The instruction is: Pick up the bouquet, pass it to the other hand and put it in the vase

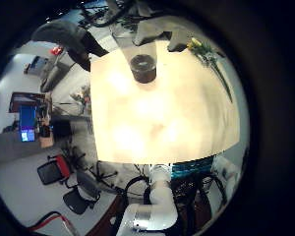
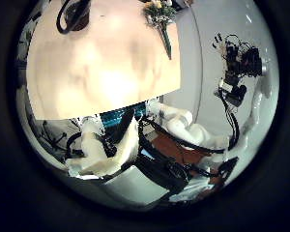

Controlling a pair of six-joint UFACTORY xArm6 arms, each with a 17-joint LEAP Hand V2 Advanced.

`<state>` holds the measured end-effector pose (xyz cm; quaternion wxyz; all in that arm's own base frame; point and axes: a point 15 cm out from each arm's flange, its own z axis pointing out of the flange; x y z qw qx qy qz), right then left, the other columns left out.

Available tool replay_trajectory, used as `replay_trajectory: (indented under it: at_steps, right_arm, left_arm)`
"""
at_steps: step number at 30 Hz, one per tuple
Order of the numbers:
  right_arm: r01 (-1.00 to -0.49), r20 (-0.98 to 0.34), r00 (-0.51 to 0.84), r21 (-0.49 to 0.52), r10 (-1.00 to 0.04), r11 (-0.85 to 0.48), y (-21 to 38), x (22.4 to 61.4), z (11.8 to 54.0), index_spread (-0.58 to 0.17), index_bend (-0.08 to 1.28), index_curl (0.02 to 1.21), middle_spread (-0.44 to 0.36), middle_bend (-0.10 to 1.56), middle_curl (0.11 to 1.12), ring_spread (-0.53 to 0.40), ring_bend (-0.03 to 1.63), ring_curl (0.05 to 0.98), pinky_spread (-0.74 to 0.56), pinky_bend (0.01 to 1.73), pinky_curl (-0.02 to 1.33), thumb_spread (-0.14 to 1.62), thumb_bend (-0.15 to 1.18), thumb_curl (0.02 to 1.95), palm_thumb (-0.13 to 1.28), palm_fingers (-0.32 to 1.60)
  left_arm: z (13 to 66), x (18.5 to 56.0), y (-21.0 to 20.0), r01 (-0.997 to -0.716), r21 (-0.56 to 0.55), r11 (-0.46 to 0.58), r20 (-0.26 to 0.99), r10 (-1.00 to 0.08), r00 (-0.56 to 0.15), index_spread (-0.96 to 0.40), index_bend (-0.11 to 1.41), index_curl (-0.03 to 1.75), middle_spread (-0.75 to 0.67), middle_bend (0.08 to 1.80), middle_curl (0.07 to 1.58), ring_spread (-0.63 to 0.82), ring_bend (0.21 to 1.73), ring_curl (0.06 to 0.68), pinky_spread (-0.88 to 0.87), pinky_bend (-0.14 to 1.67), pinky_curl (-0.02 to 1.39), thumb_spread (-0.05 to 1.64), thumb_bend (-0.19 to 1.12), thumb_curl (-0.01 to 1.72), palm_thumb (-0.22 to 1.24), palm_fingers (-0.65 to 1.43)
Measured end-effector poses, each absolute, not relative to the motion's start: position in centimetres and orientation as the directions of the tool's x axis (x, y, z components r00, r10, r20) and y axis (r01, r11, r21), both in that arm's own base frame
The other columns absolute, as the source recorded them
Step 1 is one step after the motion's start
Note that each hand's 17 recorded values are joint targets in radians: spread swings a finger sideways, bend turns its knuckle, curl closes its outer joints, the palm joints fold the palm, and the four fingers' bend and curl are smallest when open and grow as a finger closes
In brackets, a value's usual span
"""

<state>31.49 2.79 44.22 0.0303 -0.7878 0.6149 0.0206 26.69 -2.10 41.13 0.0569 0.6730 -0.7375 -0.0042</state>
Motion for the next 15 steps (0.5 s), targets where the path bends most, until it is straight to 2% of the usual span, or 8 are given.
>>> replay_trajectory:
  at_steps: [7, 15]
  right_arm:
    - [-0.959, -0.071, 0.283, -0.026, -0.956, -0.282, 2.8, 32.5, 44.0, -0.379, 0.16, 0.26, 0.091, 0.20, 0.33, 0.223, 0.43, 0.251, 0.42, 0.47, 0.31, 1.20, -0.02, 0.29, 0.31, 0.07]
    - [-0.965, -0.062, 0.258, -0.063, -0.964, -0.254, 2.0, 34.2, 45.8, -0.377, 0.15, 0.26, 0.082, 0.20, 0.33, 0.223, 0.43, 0.250, 0.42, 0.48, 0.31, 1.21, -0.02, 0.29, 0.32, 0.11]
  left_arm:
    - [41.6, 26.6, -2.3, -0.995, 0.074, 0.068, 0.078, -0.995, -0.062, -0.03, 0.18, 0.35, 0.27, 0.19, 0.33, 0.50, 0.52, 0.203, 0.56, 0.44, 0.17, 1.09, -0.02, 0.31, 0.35, 0.12]
    - [41.9, 27.6, -3.5, -0.994, 0.062, 0.091, 0.103, -0.991, -0.084, -0.04, 0.18, 0.35, 0.27, 0.19, 0.32, 0.50, 0.51, 0.198, 0.56, 0.44, 0.16, 1.10, -0.02, 0.31, 0.35, 0.13]
